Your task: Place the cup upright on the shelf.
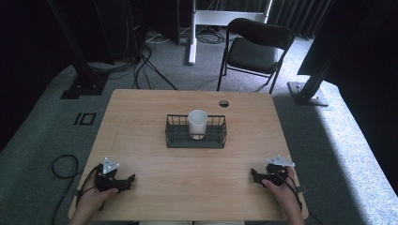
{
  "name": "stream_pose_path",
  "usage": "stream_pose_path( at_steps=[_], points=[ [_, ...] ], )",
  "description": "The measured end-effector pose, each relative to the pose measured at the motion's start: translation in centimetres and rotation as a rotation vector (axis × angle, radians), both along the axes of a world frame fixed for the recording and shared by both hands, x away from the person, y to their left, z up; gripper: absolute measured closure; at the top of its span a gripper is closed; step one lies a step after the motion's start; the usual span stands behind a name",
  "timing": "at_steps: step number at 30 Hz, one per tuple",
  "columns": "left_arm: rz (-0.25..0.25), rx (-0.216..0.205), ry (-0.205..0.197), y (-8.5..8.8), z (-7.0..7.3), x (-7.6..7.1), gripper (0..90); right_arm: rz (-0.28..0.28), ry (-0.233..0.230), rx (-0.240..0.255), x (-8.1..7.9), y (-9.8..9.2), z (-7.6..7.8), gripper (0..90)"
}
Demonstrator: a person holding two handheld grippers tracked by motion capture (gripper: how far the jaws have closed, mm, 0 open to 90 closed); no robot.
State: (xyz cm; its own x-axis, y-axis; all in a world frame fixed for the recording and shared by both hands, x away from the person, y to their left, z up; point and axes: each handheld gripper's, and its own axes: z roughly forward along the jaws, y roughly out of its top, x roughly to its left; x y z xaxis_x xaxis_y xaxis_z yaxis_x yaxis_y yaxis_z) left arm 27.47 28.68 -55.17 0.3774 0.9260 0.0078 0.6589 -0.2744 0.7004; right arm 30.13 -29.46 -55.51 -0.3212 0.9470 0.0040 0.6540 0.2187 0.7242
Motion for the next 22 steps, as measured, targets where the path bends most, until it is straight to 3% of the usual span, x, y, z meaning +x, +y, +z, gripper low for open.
stream_pose_path(
  at_steps=[12, 22],
  points=[
    [0.08, 0.003, 0.011, -0.67, -0.08, 0.19, 3.3, 0.0, 0.001, 0.0, -0.01, 0.0, 0.0, 9.9],
    [0.081, 0.003, 0.011, -0.68, -0.08, 0.2, 3.3, -0.001, 0.003, 0.001, 0.0, 0.0, 0.02, 9.8]
  ],
)
